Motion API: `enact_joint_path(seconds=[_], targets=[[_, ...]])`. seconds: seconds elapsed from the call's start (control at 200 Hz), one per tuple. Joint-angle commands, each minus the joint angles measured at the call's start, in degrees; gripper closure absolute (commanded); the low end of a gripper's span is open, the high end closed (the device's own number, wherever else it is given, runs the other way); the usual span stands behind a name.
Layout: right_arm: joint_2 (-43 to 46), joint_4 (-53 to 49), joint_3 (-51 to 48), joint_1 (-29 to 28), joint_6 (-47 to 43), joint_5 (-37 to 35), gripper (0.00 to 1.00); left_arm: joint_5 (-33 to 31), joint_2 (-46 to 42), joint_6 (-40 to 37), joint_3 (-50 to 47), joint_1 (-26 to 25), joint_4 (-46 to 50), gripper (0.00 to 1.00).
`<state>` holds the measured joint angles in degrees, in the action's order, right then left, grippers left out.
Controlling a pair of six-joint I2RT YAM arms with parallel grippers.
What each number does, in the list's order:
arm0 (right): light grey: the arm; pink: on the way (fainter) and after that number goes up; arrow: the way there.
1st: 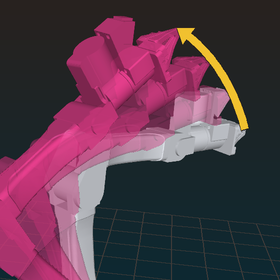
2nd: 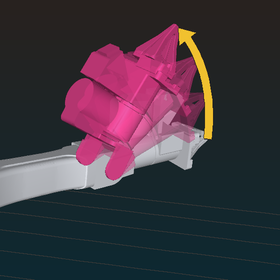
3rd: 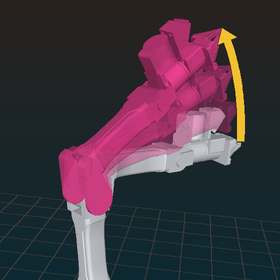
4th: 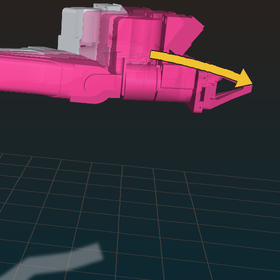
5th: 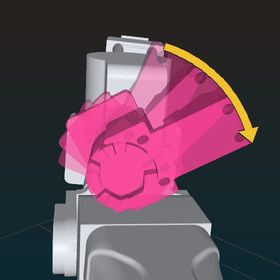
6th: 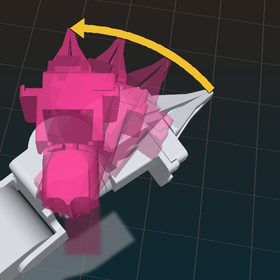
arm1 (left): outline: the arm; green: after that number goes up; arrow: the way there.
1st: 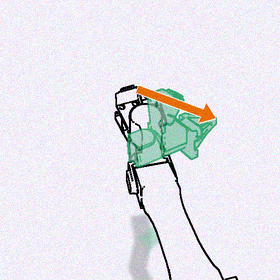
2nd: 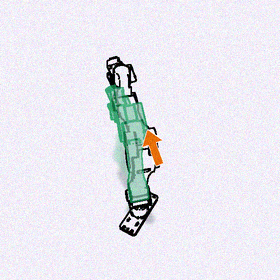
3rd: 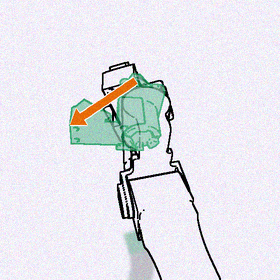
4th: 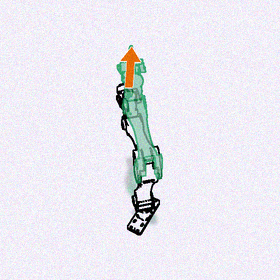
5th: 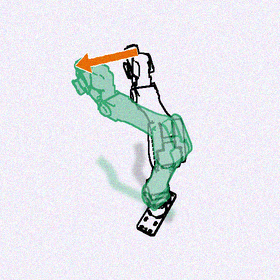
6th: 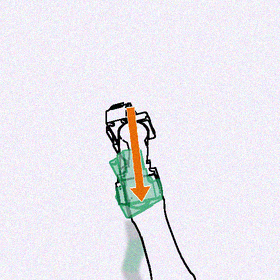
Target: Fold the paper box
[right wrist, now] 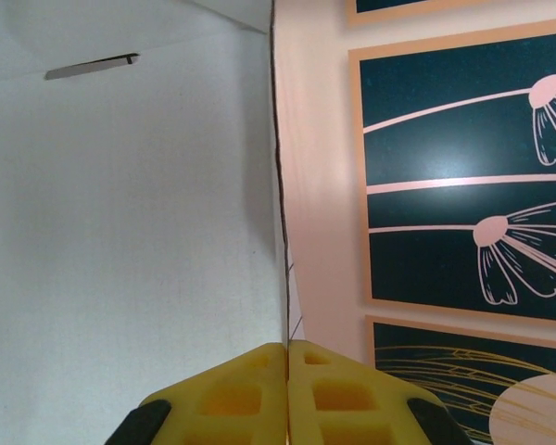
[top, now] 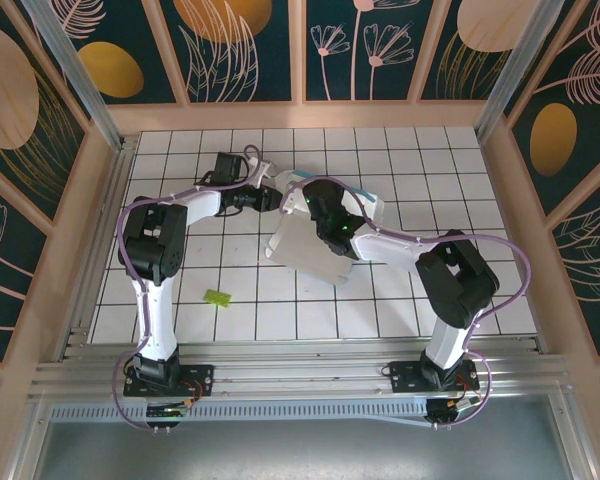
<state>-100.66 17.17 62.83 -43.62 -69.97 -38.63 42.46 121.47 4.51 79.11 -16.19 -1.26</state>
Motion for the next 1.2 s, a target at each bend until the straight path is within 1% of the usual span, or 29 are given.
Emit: enact_joint_path(seconds=[0.0, 0.09, 0.145, 0.255, 0.345, 0.476, 0.606, 0.711, 0.901, 0.961, 1.026, 1.111, 1.156, 1.191], targets=[[-0.58, 4.96, -1.35, -1.11, 1.15, -2.63, 0.92, 2.4, -4.32, 5.77, -2.39, -0.22, -6.65, 0.79], [-1.02, 5.77, -1.83, -1.38, 1.24, -2.76, 0.92, 2.37, -5.02, 8.42, -3.93, -0.69, -9.08, 0.84], [-1.34, 5.85, -2.01, -1.52, 1.54, -2.81, 0.92, 2.17, -5.06, 9.31, -4.29, -1.13, -9.46, 0.84], [-1.47, 6.07, -2.49, -1.75, 2.12, -2.84, 0.92, -1.08, -5.3, 10.05, -4.91, -2.16, -9.13, 0.91], [-1.48, 6.75, -3.12, -1.9, 2.38, -3.22, 0.92, -2.83, -5.66, 11.61, -5.99, -3.09, -10.04, 0.95], [-1.24, 7.73, -4.31, -2.27, 3.08, -3.52, 0.92, -4.84, -7.09, 13.77, -9.24, -5.24, -13.56, 0.95], [-0.86, 8.69, -6.25, -2.88, 4.29, -3.85, 0.92, -8.18, -8.42, 15.39, -12.98, -7.09, -16.22, 0.94], [-0.27, 9.42, -8.25, -3.64, 5.37, -4.55, 0.92, -9.53, -9.45, 16.97, -16.1, -7.87, -18.62, 0.94], [1.38, 10.09, -12.07, -5.54, 8.84, -6.23, 0.9, -11.16, -10.69, 17.49, -20.88, -8.42, -19.75, 0.94], [2.0, 9.82, -13.26, -6.07, 10.29, -6.58, 0.87, -11.51, -10.82, 17.75, -22.15, -8.75, -20.65, 0.94], [2.92, 9.44, -14.0, -6.6, 11.71, -6.85, 0.81, -12.66, -10.78, 17.21, -23.07, -9.44, -20.9, 0.94], [4.59, 6.27, -13.96, -7.21, 14.76, -6.39, 0.75, -14.9, -10.56, 15.21, -23.04, -10.58, -20.72, 0.94], [5.77, 4.52, -13.79, -7.49, 16.82, -5.9, 0.7, -16.35, -10.64, 13.81, -24.62, -11.2, -20.54, 0.94], [6.9, 1.98, -13.35, -7.59, 19.26, -5.0, 0.64, -17.79, -10.81, 12.81, -25.06, -11.55, -20.61, 0.94]])
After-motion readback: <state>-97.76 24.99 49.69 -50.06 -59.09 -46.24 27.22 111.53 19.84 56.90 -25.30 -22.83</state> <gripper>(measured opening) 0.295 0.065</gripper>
